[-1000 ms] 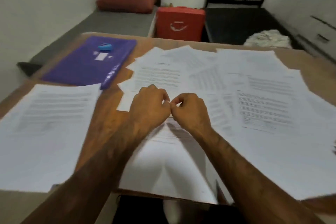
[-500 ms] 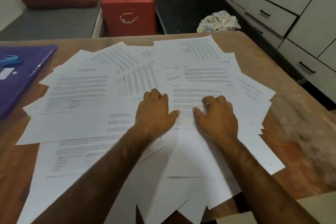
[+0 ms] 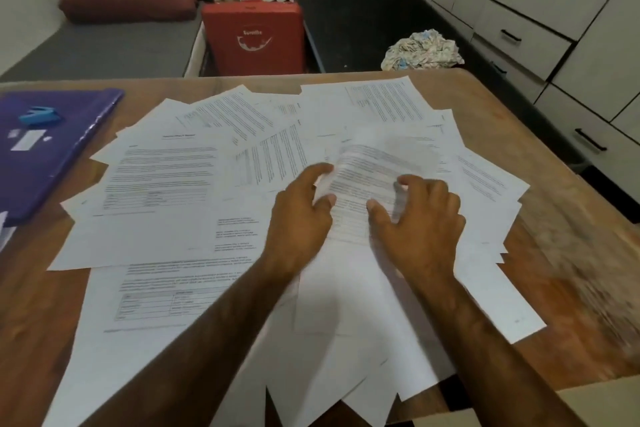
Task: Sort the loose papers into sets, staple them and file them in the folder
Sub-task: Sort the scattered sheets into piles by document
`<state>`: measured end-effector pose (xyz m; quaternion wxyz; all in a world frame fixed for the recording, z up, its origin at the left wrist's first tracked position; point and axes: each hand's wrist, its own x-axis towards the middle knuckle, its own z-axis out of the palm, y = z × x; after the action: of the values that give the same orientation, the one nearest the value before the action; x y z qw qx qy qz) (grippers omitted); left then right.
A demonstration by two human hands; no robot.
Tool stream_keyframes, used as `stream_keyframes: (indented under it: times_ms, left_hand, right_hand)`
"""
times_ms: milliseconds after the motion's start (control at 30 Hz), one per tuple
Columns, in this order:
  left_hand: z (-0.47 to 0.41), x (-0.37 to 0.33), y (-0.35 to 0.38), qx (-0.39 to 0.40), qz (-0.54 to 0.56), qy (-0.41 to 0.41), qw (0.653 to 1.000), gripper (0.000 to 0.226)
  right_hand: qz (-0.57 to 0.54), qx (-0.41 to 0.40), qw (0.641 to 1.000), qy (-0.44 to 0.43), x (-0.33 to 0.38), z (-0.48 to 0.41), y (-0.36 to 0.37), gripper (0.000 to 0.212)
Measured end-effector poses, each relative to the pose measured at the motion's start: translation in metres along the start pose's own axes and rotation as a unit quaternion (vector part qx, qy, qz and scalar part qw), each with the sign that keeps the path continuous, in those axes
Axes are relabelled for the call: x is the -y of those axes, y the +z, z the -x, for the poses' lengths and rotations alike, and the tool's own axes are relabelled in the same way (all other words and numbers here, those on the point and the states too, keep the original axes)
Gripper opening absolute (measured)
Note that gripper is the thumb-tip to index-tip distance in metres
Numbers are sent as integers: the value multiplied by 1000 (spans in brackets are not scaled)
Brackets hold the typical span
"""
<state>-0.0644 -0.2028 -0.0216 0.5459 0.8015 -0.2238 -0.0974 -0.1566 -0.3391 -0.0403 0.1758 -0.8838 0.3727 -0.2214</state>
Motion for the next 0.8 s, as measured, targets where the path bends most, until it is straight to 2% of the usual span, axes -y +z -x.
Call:
stream_keyframes:
  times_ms: [67, 167, 233, 300, 367, 433, 467, 533, 633, 800]
  left_hand:
    - [-5, -2, -31, -14, 108, -37, 993, 45]
    - [-5, 3, -96, -41, 149, -50, 987, 52]
    - [5, 11, -146, -75, 159, -49, 983, 53]
    - [25, 22, -198, -122, 128, -39, 983, 50]
    - [48, 36, -241, -161, 75, -40, 983, 47]
    - [75, 52, -285, -195, 110, -70, 972, 45]
    - [88, 61, -306, -209, 125, -81, 966, 42]
    - [112, 75, -342, -244, 116, -111, 956, 37]
    - [146, 102, -401, -300, 89, -168, 935, 42]
    - [179, 139, -485, -337, -34, -234, 911, 45]
  right_hand:
    - [-50, -5, 999, -3, 19, -3, -13, 68]
    - [-158, 44, 986, 18, 59, -4, -24, 79]
    - [-249, 97, 962, 49, 94, 4, -24, 81]
    - [-340, 157, 924, 76, 134, 20, -18, 69]
    - [-408, 224, 882, 75, 171, 38, -7, 43]
    - [-418, 272, 866, 40, 209, 61, 14, 23]
    - [-420, 288, 860, 31, 229, 73, 24, 20]
    - [-416, 326, 849, 25, 263, 96, 40, 18]
    - [-394, 386, 834, 6, 318, 134, 69, 21]
    - [-364, 429, 826, -32, 390, 190, 117, 23]
